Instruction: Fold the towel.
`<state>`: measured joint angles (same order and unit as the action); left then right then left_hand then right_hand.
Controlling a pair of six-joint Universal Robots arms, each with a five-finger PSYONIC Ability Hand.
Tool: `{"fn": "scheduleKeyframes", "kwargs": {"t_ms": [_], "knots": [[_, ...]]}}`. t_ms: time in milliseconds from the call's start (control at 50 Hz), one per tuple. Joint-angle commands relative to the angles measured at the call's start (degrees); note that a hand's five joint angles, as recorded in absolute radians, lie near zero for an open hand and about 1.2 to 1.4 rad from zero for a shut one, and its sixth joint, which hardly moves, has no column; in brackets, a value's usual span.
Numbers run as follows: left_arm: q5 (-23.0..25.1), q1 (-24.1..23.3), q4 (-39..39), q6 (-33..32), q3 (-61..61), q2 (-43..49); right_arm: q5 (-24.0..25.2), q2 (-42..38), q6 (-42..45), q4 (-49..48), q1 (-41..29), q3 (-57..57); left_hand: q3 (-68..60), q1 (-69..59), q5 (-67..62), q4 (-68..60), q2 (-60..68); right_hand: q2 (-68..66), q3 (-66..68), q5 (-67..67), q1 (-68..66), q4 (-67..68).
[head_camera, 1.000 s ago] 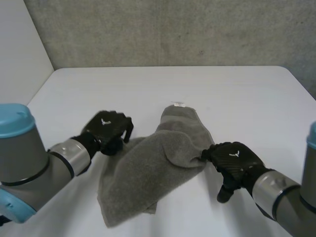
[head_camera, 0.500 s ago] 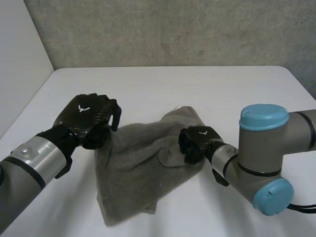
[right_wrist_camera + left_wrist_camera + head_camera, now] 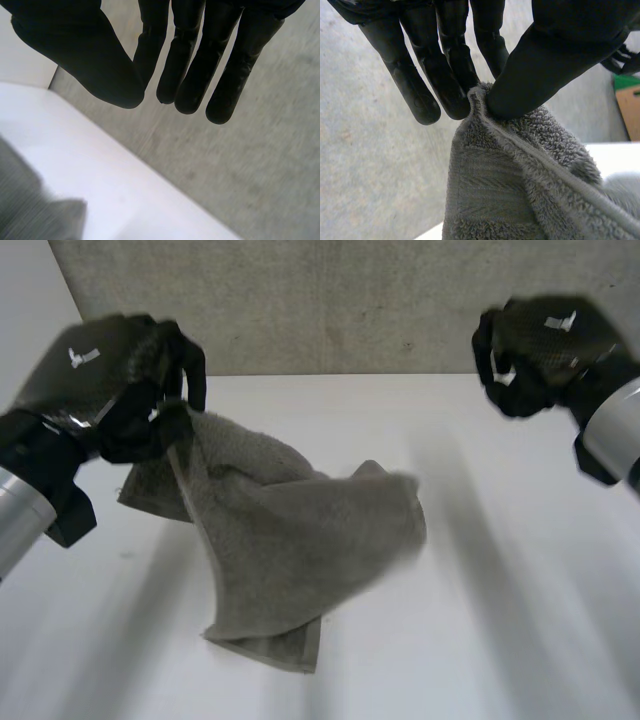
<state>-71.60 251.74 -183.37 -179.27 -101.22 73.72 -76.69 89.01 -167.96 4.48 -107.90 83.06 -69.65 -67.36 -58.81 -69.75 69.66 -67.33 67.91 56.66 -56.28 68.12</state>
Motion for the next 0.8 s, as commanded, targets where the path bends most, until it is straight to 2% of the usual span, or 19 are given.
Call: {"fn": "scheduleKeyframes", "kwargs": {"t_ms": [20,60,120,160,180,220,240,280,360,400,460,580,700,800], "knots": [[-0.6,-0.7,1.0,7.1,3.6,-0.9,1.7,-1.1,-2.2,4.3,-0.1,-10.1,-10.4,-12.6,-11.2,-10.2,10.3,-12.7,12.1,13.3,-23.7,11.9],[-1.5,-0.7,1.0,7.6,3.6,-0.8,2.1,-8.4,-2.3,5.4,-0.6,-13.3,-10.4,-12.6,-11.2,-10.2,10.3,-12.7,12.1,13.3,-23.7,11.9],[-3.5,-0.7,0.8,7.5,3.1,0.0,2.1,-11.6,-2.3,6.2,-1.5,-14.1,-10.4,-12.6,-11.2,-10.2,10.3,-12.7,12.1,13.3,-23.7,11.9],[-4.4,-0.5,0.6,7.4,2.2,0.3,1.5,-14.1,-2.1,7.9,-5.9,-14.2,-10.4,-12.6,-11.2,-10.2,10.3,-8.2,7.7,8.9,-19.3,7.4],[-4.4,-0.5,0.6,7.4,2.2,0.3,1.5,-14.1,-2.1,7.9,-5.9,-14.2,-10.4,-12.6,-11.2,-10.2,10.3,-8.2,7.6,8.9,-19.2,7.4],[-4.3,0.2,0.6,7.3,1.6,0.5,1.5,-15.3,-2.2,9.1,-8.7,-11.7,-10.4,-12.6,-11.2,-10.2,10.3,12.7,-13.3,-12.1,1.7,-13.5],[-4.2,0.5,0.3,7.2,1.0,1.2,1.5,-15.3,-2.2,9.1,-8.7,-11.7,-10.4,-12.6,-11.2,-10.2,10.3,12.8,-13.4,-12.2,1.8,-13.6],[-4.1,0.9,-0.1,7.1,0.9,2.0,1.7,-15.1,-2.3,9.0,-9.3,-6.2,-10.4,-12.6,-11.2,-10.2,10.3,26.4,-27.0,-25.7,15.4,-27.2],[-4.1,3.1,-1.4,7.0,1.1,4.6,1.9,-14.9,-2.4,8.4,-9.2,-0.8,-10.4,-12.6,-11.2,-10.2,10.3,28.6,-29.2,-28.0,17.6,-29.4],[-4.2,6.0,-3.6,6.8,1.7,8.3,2.0,-14.5,-2.4,8.1,-9.1,1.7,-10.4,-12.6,-11.2,-10.2,10.3,28.8,-29.4,-28.1,17.8,-29.6],[-4.3,7.7,-6.2,6.0,2.9,12.3,1.9,-12.5,-2.4,7.2,-9.3,6.3,-10.4,-12.6,-11.2,-10.2,10.3,28.6,-29.2,-28.0,17.6,-29.4],[-5.1,8.7,-9.1,3.6,5.4,18.2,2.4,-10.0,-1.7,5.5,-9.7,13.2,-10.4,-12.6,-11.2,-10.2,10.3,24.0,-24.5,-23.3,12.9,-24.7],[-11.1,12.6,-9.7,2.6,8.6,24.5,4.0,-8.2,-1.4,5.8,-11.9,16.3,-10.4,-12.6,-11.2,-10.2,10.3,20.2,-20.8,-19.6,9.2,-21.0],[-12.0,13.3,-9.2,2.6,8.7,26.7,5.3,-8.8,-1.2,5.2,-16.6,17.5,-10.4,-12.6,-11.2,-10.2,10.3,20.2,-20.8,-19.6,9.2,-21.0]]}}
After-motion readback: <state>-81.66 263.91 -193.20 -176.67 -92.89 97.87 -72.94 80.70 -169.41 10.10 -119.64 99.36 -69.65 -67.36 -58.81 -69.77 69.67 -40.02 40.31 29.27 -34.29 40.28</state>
